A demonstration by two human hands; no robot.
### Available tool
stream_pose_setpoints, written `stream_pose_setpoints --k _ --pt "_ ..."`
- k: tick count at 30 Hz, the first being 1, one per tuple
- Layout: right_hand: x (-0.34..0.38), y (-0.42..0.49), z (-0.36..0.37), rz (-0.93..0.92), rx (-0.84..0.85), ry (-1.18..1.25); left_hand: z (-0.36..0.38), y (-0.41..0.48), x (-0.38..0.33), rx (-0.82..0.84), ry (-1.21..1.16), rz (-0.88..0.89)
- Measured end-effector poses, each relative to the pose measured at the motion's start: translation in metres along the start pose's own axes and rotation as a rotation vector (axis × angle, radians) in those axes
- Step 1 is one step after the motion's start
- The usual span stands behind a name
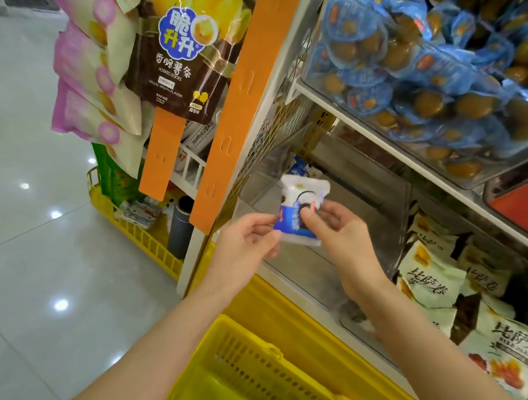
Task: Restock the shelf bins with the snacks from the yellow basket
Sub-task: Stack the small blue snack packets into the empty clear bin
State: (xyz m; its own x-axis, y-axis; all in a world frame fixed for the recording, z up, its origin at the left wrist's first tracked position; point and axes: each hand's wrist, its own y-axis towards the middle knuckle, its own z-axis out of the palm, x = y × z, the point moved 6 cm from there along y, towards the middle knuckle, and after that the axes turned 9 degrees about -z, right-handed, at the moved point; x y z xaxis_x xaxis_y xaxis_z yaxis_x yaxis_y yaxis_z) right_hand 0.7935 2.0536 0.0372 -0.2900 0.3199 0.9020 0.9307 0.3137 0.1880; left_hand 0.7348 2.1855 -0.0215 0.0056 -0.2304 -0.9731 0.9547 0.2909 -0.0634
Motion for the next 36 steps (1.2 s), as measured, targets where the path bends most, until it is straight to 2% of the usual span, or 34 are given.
stream_pose_setpoints --k 2,4,6,8,10,13,14,16,18,21,23,25,27,30,36 --pt "-0.002 0.012 -0.012 0.076 -0.075 0.058 0.001 0.008 -0.011 -0.055 0.082 0.063" --pt "-0.002 0.023 -0.019 0.139 -0.113 0.188 0.011 0.02 -0.017 -0.01 0.022 0.002" --pt "-0.002 0.029 -0.017 0.165 -0.063 0.294 0.026 0.031 -0.019 0.074 -0.058 -0.091" --pt "-0.006 0.032 -0.014 0.191 0.018 0.288 0.029 0.041 -0.021 0.053 -0.036 -0.067" --pt "-0.008 0.039 -0.021 0.132 0.035 0.068 0.021 0.052 -0.026 0.004 0.145 0.044" --pt "0.009 0.051 -0.027 -0.178 0.075 -0.509 0.014 0.065 -0.032 0.054 0.522 0.227" --pt "0.014 0.053 -0.022 -0.274 0.133 -0.614 0.015 0.068 -0.034 0.086 0.613 0.282" --pt "0.011 0.054 -0.01 -0.289 0.277 -0.612 0.018 0.072 -0.037 0.129 0.712 0.355" --pt "0.004 0.059 -0.008 -0.277 0.318 -0.587 0.019 0.076 -0.037 0.13 0.715 0.366" --pt "-0.01 0.09 -0.035 -0.267 0.089 -0.698 0.01 0.076 -0.028 0.075 0.698 0.351" --pt "-0.03 0.12 -0.056 -0.165 -0.025 -0.825 0.01 0.069 -0.021 0.071 0.822 0.427" --pt "-0.054 0.149 -0.067 -0.045 -0.028 -0.92 0.015 0.061 -0.017 0.09 1.015 0.563" --pt "-0.073 0.169 -0.071 0.013 -0.044 -0.991 0.017 0.054 -0.014 0.131 1.11 0.622" --pt "-0.095 0.185 -0.073 0.045 -0.039 -1.046 0.013 0.049 -0.006 0.173 1.168 0.675" --pt "-0.14 0.199 -0.063 0.075 -0.006 -1.027 0.009 0.052 0.0 0.169 1.121 0.747"
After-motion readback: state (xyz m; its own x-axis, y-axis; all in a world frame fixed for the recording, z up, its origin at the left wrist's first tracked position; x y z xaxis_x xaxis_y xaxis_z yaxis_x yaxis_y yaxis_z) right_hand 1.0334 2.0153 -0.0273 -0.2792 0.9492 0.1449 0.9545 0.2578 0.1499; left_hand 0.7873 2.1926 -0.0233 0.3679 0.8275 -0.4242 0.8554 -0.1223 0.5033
